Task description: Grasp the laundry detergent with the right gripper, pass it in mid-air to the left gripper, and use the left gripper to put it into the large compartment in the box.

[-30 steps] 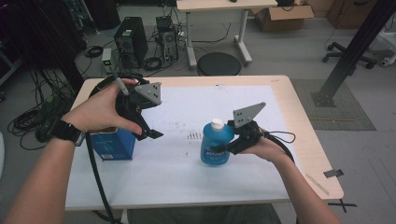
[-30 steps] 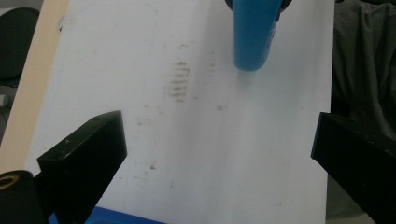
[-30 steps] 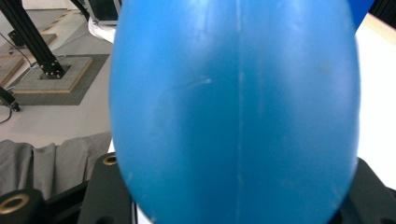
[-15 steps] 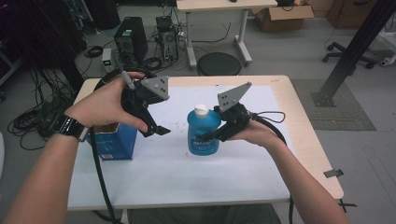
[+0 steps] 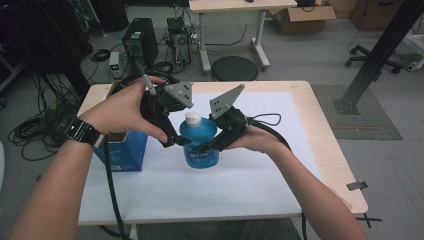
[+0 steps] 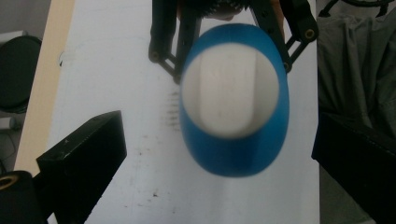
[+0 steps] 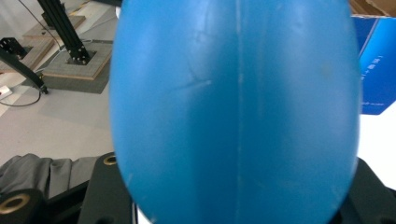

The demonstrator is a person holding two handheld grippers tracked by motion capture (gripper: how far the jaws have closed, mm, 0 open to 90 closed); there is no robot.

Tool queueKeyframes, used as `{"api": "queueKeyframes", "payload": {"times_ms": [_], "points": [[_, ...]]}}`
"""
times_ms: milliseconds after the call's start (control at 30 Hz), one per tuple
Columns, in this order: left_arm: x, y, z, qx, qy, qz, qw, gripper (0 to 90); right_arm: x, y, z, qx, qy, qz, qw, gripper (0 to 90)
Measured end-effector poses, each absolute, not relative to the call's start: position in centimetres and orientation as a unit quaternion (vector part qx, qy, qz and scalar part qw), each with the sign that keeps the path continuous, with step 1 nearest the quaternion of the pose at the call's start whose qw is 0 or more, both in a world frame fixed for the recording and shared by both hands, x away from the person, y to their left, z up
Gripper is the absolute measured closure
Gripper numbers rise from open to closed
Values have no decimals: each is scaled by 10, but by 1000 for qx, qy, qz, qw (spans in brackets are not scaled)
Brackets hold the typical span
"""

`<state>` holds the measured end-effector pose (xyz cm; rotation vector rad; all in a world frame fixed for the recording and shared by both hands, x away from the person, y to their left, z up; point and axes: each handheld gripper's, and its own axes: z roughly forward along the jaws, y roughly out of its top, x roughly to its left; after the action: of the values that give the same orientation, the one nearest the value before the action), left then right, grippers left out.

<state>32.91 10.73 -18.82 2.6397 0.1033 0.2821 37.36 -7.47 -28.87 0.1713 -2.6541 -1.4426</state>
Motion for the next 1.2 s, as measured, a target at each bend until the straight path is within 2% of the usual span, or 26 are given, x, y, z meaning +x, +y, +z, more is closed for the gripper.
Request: {"api": "queueKeyframes", "payload": {"times_ms": [467,833,1200], "points": [[331,92,-195,974,29,95,204,66,371,-68,-284,64,-879,-470,56,434],[332,88,-197,977,30,84,192,162,370,-67,-284,67,-879,-468,57,433],[332,85,-196,979,27,81,187,200,369,-67,-284,66,-881,-466,51,433]]}}
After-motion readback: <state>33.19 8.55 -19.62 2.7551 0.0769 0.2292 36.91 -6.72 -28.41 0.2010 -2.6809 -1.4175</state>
